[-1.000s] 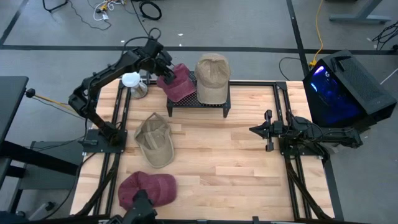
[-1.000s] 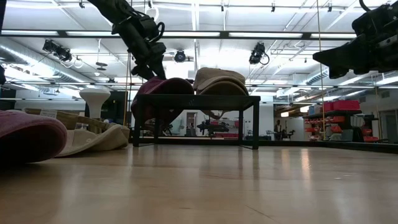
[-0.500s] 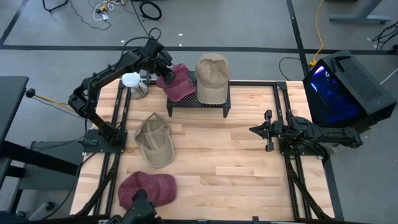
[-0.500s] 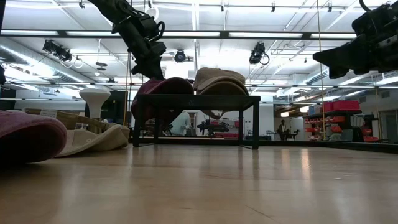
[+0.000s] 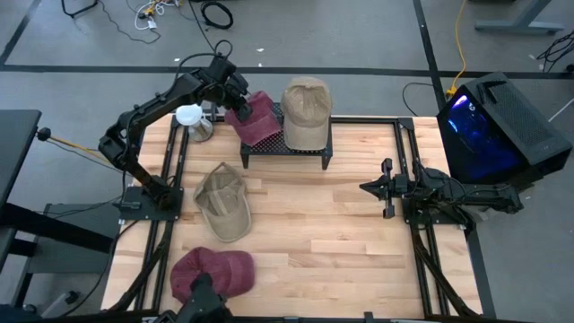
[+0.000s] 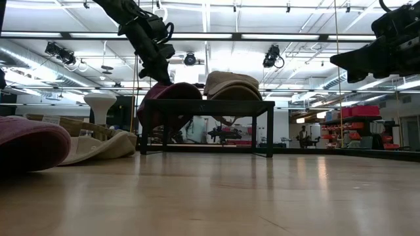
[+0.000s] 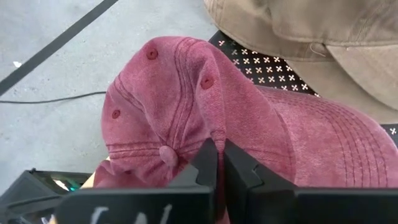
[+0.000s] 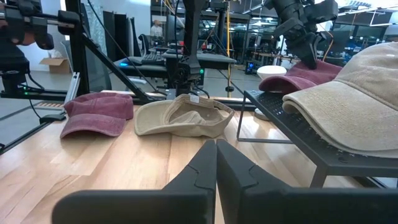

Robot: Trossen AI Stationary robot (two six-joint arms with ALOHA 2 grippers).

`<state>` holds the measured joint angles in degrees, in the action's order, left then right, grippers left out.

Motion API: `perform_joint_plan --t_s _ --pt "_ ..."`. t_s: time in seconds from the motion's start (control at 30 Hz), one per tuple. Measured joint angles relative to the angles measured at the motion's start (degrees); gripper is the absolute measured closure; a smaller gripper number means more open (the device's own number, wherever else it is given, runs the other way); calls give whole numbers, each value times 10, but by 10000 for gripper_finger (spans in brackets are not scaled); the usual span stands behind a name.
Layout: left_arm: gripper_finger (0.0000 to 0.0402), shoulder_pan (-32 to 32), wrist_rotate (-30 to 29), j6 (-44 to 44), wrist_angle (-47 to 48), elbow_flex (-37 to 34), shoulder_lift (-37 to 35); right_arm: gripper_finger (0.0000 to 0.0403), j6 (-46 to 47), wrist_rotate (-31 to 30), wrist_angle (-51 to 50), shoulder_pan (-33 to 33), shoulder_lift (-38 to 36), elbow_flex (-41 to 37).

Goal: Pick & Place hat
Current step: Put the right red cap on the shelf

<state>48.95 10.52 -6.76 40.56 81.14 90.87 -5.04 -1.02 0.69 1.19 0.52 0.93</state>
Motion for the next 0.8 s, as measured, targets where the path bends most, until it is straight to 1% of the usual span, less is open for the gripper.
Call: perform_joint_plan --t_s 0.23,0.43,0.5,0.8 --pt "395 0 -15 -15 0 0 -2 392 0 0 0 0 0 0" --pt "396 -3 -14 -34 12 8 -5 392 0 0 0 0 0 0" --pt "396 -3 -13 -40 24 24 -5 392 0 0 0 0 0 0" --pt "396 -13 -13 -105 76 132 -5 392 0 0 0 0 0 0"
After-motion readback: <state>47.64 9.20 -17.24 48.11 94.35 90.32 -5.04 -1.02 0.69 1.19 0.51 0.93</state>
